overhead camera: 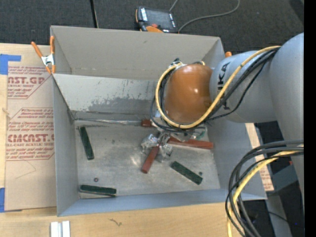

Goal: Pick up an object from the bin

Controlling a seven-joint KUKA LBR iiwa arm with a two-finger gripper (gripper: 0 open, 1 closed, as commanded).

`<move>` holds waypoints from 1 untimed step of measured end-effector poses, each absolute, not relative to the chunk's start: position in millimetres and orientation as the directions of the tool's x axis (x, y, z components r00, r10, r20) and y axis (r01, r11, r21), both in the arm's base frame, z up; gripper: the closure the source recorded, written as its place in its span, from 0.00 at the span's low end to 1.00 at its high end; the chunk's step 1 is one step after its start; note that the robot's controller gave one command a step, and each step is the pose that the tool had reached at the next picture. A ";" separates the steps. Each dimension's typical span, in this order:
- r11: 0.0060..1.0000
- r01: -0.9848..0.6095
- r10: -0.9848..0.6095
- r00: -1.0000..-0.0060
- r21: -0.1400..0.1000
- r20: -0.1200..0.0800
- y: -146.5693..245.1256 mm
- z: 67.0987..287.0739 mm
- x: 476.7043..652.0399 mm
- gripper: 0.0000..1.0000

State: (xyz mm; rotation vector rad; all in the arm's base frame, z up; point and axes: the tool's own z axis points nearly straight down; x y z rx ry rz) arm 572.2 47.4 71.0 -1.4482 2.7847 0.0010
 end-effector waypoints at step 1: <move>0.573 -0.819 -0.819 -0.573 -0.007 -0.009 60.9 149.7 590.4 1.00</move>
Offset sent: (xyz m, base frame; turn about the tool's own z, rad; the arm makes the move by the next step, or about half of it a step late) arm 0.0154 0.0120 0.0740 -0.0024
